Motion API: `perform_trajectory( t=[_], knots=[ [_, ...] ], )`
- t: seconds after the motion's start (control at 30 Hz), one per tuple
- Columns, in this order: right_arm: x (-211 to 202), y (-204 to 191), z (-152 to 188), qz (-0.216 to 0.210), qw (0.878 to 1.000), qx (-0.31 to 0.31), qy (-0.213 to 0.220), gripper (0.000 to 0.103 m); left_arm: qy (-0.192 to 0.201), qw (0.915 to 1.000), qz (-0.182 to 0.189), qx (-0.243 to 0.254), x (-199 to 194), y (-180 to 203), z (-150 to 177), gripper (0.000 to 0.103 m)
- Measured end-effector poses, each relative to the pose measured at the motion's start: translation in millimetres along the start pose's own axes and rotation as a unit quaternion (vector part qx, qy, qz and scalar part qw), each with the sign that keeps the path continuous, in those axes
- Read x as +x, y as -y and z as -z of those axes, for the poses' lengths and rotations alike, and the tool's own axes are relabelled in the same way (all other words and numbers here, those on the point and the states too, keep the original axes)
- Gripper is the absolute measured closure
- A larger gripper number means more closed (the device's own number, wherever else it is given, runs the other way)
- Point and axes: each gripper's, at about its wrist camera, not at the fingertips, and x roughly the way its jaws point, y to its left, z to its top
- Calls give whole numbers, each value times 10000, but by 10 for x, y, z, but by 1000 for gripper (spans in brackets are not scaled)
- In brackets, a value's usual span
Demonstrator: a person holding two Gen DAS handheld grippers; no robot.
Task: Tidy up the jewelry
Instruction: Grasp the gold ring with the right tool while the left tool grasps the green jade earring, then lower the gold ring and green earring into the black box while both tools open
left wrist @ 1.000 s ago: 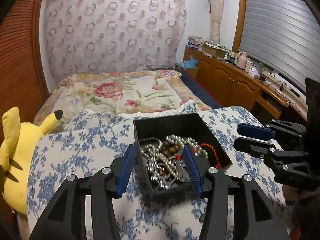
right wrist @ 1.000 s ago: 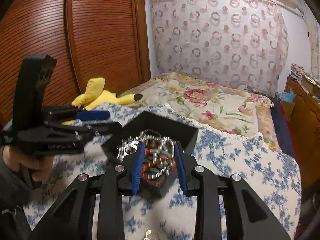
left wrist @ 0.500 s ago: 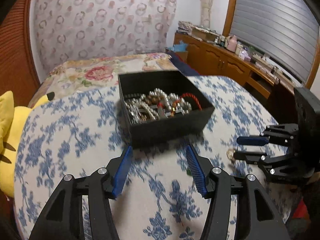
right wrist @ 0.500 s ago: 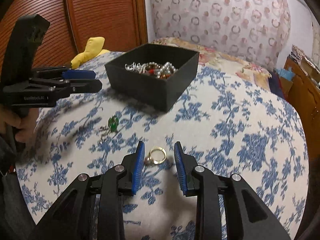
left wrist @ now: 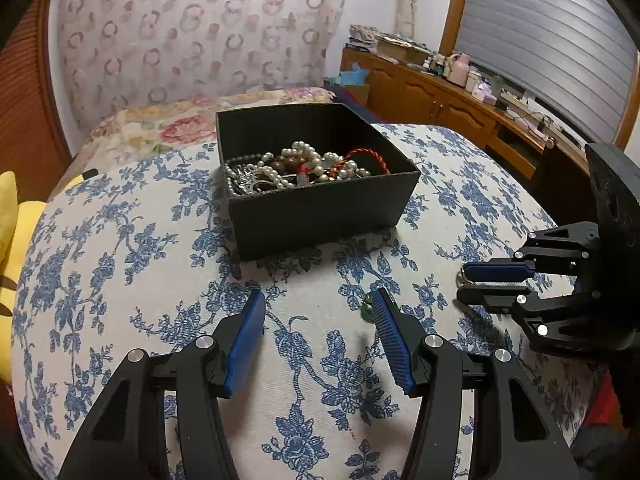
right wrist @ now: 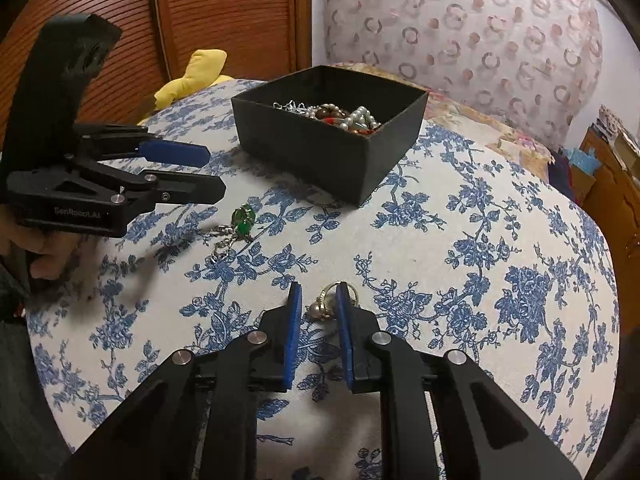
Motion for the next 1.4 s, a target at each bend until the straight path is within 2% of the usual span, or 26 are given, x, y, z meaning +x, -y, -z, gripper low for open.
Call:
perform_trajectory(
  t=[0.17,0.57,0.77,0.83,0.9,0.97,1.2,1.4],
  knots=[
    [-10,4,17,25,9999,-94,42,92,-70,9999,59,82,44,76,-10,50],
    [-79,147,49,61,9995,225,226,92,-218,9989,150,393,185,286,-61,50],
    [-97,175,61,34,9992,296,268,92,-317,9981,60,520,246,338,-54,50],
    [-108,186,60,29,9991,302,281,92,-320,9978,5,578,259,364,-50,53],
    [-114,194,62,27,9991,302,289,92,-308,9976,-29,619,260,377,-49,64],
    [-113,196,55,38,9991,297,292,92,-323,9977,40,595,255,366,-54,86],
    [-147,233,2,45,9988,339,357,92,-226,9985,147,482,176,316,-106,87],
    [-234,216,-164,40,9979,298,576,92,139,9990,232,361,-21,270,-276,87]
  ],
)
